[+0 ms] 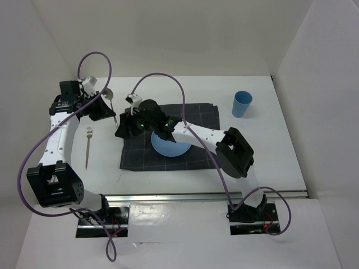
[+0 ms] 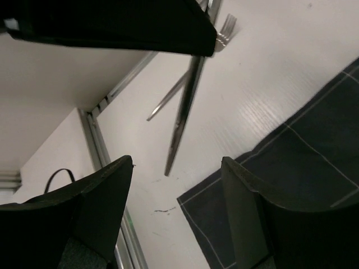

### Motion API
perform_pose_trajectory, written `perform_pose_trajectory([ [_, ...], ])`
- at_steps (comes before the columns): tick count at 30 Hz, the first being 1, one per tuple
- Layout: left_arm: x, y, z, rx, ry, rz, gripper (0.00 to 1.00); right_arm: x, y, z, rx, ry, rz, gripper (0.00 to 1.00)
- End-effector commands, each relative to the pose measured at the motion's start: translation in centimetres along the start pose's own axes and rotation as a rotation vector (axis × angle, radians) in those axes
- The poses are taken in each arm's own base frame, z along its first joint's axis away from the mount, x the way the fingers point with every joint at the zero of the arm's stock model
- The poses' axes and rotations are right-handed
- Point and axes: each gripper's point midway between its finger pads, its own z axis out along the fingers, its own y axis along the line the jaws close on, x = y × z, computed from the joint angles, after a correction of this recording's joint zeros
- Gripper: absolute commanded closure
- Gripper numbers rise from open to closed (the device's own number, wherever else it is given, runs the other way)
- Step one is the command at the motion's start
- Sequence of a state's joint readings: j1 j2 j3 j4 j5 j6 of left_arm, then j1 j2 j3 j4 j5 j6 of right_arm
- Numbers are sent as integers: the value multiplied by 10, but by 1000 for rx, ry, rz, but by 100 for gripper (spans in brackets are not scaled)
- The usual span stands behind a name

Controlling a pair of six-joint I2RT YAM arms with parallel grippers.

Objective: Set the dinner table for one person

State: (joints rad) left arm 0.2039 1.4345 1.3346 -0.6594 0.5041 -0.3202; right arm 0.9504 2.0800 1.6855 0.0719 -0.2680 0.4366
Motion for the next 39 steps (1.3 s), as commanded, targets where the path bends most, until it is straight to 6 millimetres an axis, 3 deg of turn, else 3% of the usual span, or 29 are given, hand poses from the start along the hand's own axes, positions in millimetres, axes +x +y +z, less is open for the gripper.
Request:
perform_pose_trajectory([
  [1, -2, -13, -3, 56, -19, 7, 100, -26, 24, 7, -105, -48, 6, 30],
  [2, 0, -14, -1, 64, -9, -7, 100, -28, 15, 9, -90, -44, 14, 34],
  [6, 4, -15, 2, 64, 3, -5, 100, -30, 18, 11, -124, -36, 52, 54],
  [7, 6, -13, 2, 52, 8, -10, 100, -22, 14, 14, -124, -17, 57, 61],
  [11, 6, -15, 2, 65, 12, -10, 100, -23, 2, 16, -112, -9, 98, 71],
  [13, 7, -17, 1, 74, 15, -19, 100, -23, 3, 16, -112, -9, 110, 84],
  [14, 8, -20, 2, 79, 20, -14, 100, -18, 3, 16, -115, 6, 130, 100],
  [17, 6, -21, 0, 80, 15, 11, 100, -25, -3, 8, -112, -5, 160, 100],
  [18, 8, -18, 1, 76, 33, 30, 92, -33, -15, 2, -91, -18, 203, 100],
  [19, 0, -20, -3, 68, 13, 59, 76, -29, -23, -3, -83, -4, 237, 100],
  [21, -6, -13, -6, 16, 5, 103, 51, -41, -26, -22, -85, -7, 305, 100],
  [22, -12, -11, -10, -9, -8, 119, 40, -49, -40, -33, -75, -17, 330, 100],
  [23, -24, -5, -14, -68, -39, 141, 37, -42, -51, -41, -55, 1, 367, 100],
  [24, -29, -1, -17, -99, -52, 157, 35, -49, -49, -58, -48, 0, 404, 100],
  [25, -32, 3, -20, -130, -58, 183, 31, -57, -66, -73, -24, -17, 421, 100],
  [26, -37, 7, -23, -159, -71, 200, 29, -44, -74, -83, -10, 8, 457, 100],
  [27, -39, 16, -24, -211, -78, 217, 29, -56, -71, -103, -7, -20, 452, 100],
  [28, -41, 22, -26, -235, -79, 251, 28, -58, -85, -119, 21, -30, 475, 100],
  [29, -39, 28, -25, -261, -72, 261, 28, -43, -94, -131, 47, -6, 507, 100],
  [30, -38, 37, -26, -303, -67, 273, 28, -50, -87, -153, 48, -17, 511, 100],
  [31, -39, 40, -27, -319, -64, 303, 28, -53, -100, -171, 73, -39, 516, 100],
  [32, -28, 51, -21, -342, -18, 294, 28, -37, -105, -184, 83, -10, 552, 100],
  [33, -24, 58, -21, -366, -6, 301, 28, -39, -100, -205, 90, -23, 538, 100],
  [34, -17, 65, -17, -380, 27, 300, 28, -39, -114, -223, 129, -47, 554, 100],
  [35, -7, 72, -14, -392, 57, 300, 28, -16, -123, -235, 168, -23, 590, 100],
  [36, -1, 76, -12, -403, 72, 294, 28, -16, -121, -253, 182, -50, 593, 100],
  [37, 4, 78, -11, -404, 87, 289, 28, -10, -135, -270, 218, -71, 615, 100],
  [38, 13, 86, -9, -412, 110, 274, 28, 17, -139, -277, 216, -35, 667, 100],
  [39, 12, 84, -8, -402, 103, 276, 28, 20, -137, -286, 199, -49, 668, 100],
])
